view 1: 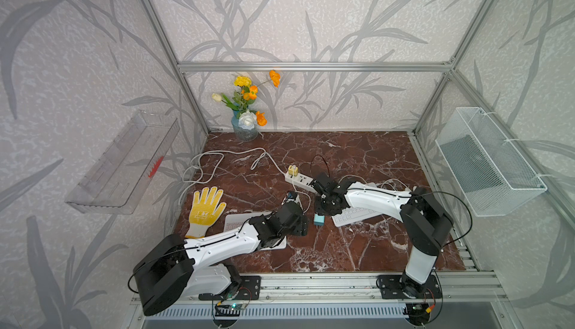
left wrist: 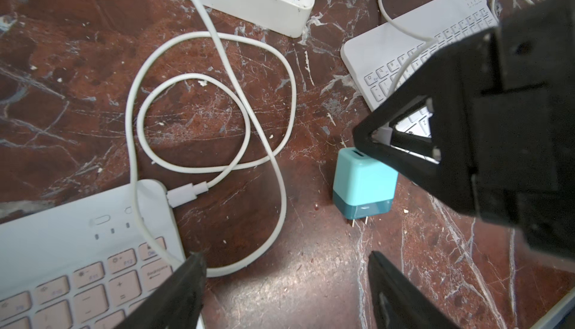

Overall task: Unplug the wireless keyboard
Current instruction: Pick up the plug from the center of the board.

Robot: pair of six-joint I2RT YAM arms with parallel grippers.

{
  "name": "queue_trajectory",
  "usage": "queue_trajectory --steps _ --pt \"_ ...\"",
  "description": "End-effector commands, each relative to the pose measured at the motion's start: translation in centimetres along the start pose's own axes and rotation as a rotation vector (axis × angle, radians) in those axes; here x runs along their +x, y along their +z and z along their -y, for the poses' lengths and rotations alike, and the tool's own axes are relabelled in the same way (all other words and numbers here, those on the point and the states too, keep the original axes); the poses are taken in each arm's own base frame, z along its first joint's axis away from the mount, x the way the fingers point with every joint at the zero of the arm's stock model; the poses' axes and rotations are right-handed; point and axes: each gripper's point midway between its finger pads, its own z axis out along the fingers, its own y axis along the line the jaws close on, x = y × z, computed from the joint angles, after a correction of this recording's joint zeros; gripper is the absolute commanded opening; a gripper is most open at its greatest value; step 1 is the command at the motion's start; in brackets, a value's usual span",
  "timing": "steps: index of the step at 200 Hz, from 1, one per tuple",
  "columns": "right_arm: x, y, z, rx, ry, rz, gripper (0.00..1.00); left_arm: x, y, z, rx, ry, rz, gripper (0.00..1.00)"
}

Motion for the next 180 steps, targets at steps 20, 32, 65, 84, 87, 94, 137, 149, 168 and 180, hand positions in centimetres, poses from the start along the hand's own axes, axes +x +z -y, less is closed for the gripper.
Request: queue_trajectory --steps 20,32,65,84,87,94,137,149,168,180 --pt "0.0 0.2 0.9 0.067 -0.017 0.012 0.13 -0.3 0.1 0.1 -0.013 0.011 0.015 0.81" --pt "-0.2 0.2 1.0 0.082 -0.032 0.017 0.10 -0.2 0.0 0.0 -0.012 0.014 0.014 0.81" --pt "-0.5 0.1 0.7 0.076 -0.059 0.022 0.05 -0.2 -0.1 0.2 -0.001 0.039 0.009 0.83" --pt "-0.5 -0.4 0.0 0.031 -0.059 0.024 0.03 -0.2 -0.2 1.0 0.038 0.080 0.002 0.86" --pt "-0.5 -0.6 -0.2 0.019 -0.058 0.026 0.02 -0.3 -0.3 1.2 0.047 0.090 0.001 0.87" --pt "-0.6 -0.9 -0.8 -0.017 -0.058 0.030 0.02 -0.3 -0.5 1.7 0.074 0.115 -0.001 0.89" --pt "-1.1 -3.5 -3.7 -0.266 -0.204 0.077 0.01 -1.8 -2.6 4.0 0.202 0.210 0.049 0.96" --pt "-1.4 -4.6 -4.0 -0.306 -0.231 0.116 0.00 -2.3 -3.1 4.8 0.263 0.204 0.074 0.97" --pt "-1.4 -6.1 -4.8 -0.393 -0.266 0.162 0.00 -2.9 -3.3 5.4 0.324 0.172 0.066 0.97" --pt "-1.7 -7.1 -5.0 -0.435 -0.268 0.188 0.00 -3.2 -3.1 5.7 0.343 0.150 0.045 0.96"
